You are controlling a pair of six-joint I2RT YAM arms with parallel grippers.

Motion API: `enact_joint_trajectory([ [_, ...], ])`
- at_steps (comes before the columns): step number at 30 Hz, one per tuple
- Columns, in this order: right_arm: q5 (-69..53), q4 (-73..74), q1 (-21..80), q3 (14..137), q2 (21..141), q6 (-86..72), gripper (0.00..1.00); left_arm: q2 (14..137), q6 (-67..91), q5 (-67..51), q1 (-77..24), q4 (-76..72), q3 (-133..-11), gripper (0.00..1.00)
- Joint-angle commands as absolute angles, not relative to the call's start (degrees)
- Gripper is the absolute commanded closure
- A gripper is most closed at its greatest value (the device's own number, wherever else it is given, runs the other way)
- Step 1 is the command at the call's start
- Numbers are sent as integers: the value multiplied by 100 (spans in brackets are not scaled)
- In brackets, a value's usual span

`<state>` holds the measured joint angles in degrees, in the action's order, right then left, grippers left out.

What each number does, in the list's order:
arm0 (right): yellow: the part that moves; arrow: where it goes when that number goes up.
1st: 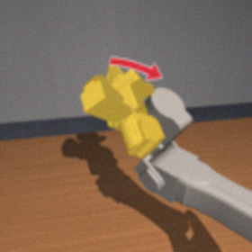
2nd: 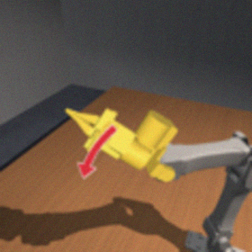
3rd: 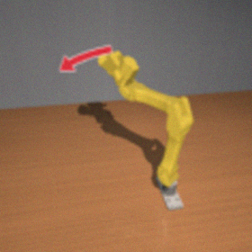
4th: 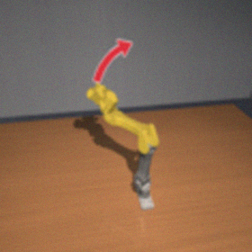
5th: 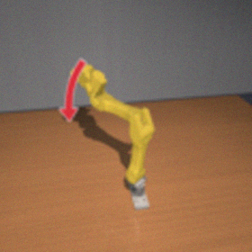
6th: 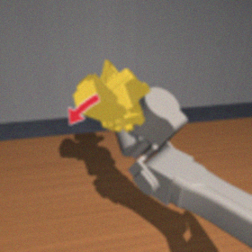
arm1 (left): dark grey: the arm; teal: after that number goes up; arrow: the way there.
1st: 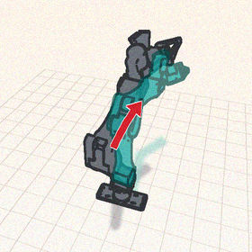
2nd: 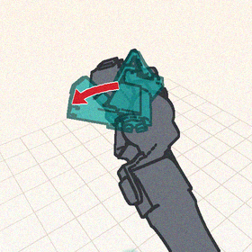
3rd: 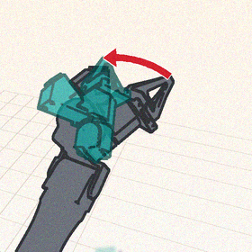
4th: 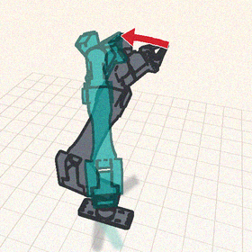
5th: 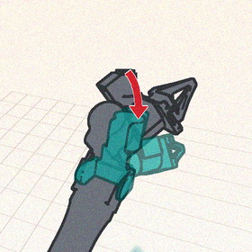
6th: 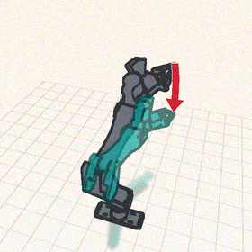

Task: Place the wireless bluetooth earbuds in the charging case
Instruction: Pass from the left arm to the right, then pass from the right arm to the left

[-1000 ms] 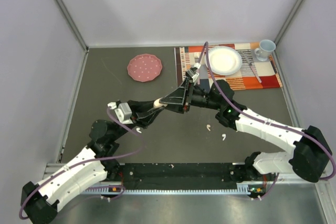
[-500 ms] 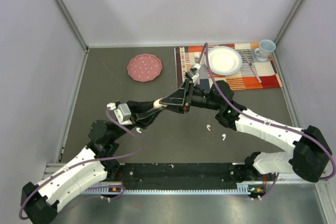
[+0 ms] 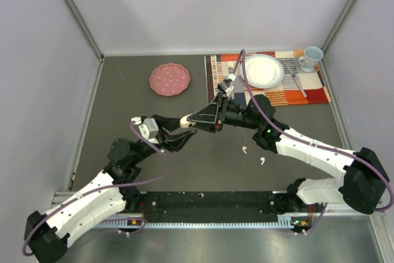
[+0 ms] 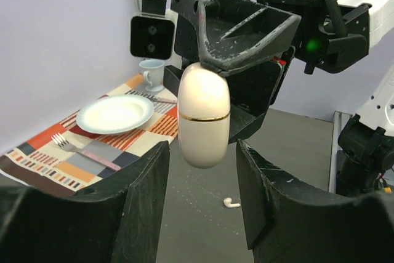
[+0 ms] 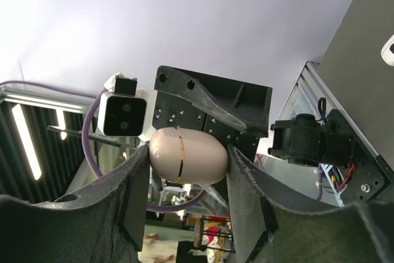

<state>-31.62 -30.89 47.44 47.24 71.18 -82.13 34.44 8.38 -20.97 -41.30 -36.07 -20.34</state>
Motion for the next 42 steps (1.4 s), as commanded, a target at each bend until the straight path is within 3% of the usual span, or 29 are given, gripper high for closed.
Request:
enact_joint_trajectory([
  [1,-3208,-3437,4711,4825,7163,-8218,86,3480,975,-2092,-4148,-3762,-2197,47],
  [14,-3173,-3112,4711,4790,7172,-8174,86,3428,949,-1960,-4148,-4121,-2153,43],
  [26,-3252,-3278,4711,4773,7242,-8262,87,3542,1142,-1916,-4148,-4465,-2030,54],
  [40,-3296,-3550,4711,4746,7286,-8411,87,3656,1151,-1907,-4148,-4500,-1995,55],
  [42,-3305,-3568,4711,4746,7295,-8437,87,3656,1125,-1907,-4148,-4500,-1995,59],
])
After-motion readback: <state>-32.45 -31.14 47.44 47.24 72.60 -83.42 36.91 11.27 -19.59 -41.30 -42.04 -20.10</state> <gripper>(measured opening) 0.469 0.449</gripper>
